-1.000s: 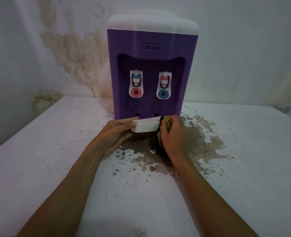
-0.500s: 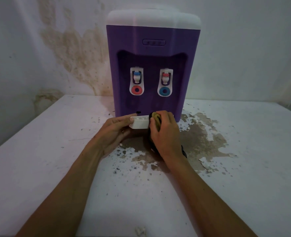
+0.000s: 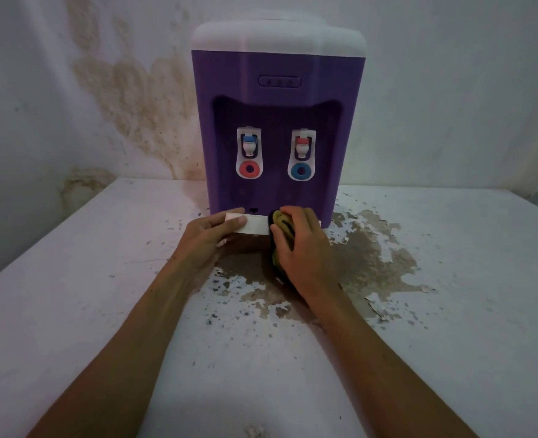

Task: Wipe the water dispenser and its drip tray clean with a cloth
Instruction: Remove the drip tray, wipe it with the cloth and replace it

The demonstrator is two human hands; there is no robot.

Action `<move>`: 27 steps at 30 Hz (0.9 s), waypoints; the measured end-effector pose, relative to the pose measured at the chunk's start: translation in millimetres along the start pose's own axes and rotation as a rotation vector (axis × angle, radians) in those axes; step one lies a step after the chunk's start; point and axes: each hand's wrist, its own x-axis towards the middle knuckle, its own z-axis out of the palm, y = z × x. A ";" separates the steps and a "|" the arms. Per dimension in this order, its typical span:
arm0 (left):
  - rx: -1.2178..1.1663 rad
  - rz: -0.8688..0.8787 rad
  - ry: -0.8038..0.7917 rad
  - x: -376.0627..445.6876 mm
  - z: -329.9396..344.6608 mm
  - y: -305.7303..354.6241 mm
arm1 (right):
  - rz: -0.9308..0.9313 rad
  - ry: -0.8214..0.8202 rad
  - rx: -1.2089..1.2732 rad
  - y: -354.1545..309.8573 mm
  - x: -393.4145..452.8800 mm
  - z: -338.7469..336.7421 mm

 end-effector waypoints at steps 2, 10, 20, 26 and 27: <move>-0.049 -0.019 0.042 0.0 0.3 1.7 | -0.010 0.020 -0.028 -0.2 0.9 0.8; -0.250 -0.069 0.097 0.0 -8.9 9.9 | 0.280 0.153 -0.089 23.6 5.7 -7.8; -0.407 -0.055 0.144 -3.7 -11.6 17.4 | 0.343 0.238 0.168 18.4 7.7 -19.1; -0.486 0.023 0.189 3.7 -7.4 18.9 | 0.234 0.246 0.209 5.8 2.1 -14.6; -0.480 0.028 0.195 4.6 -5.9 19.0 | 0.213 0.243 0.207 4.1 0.9 -12.7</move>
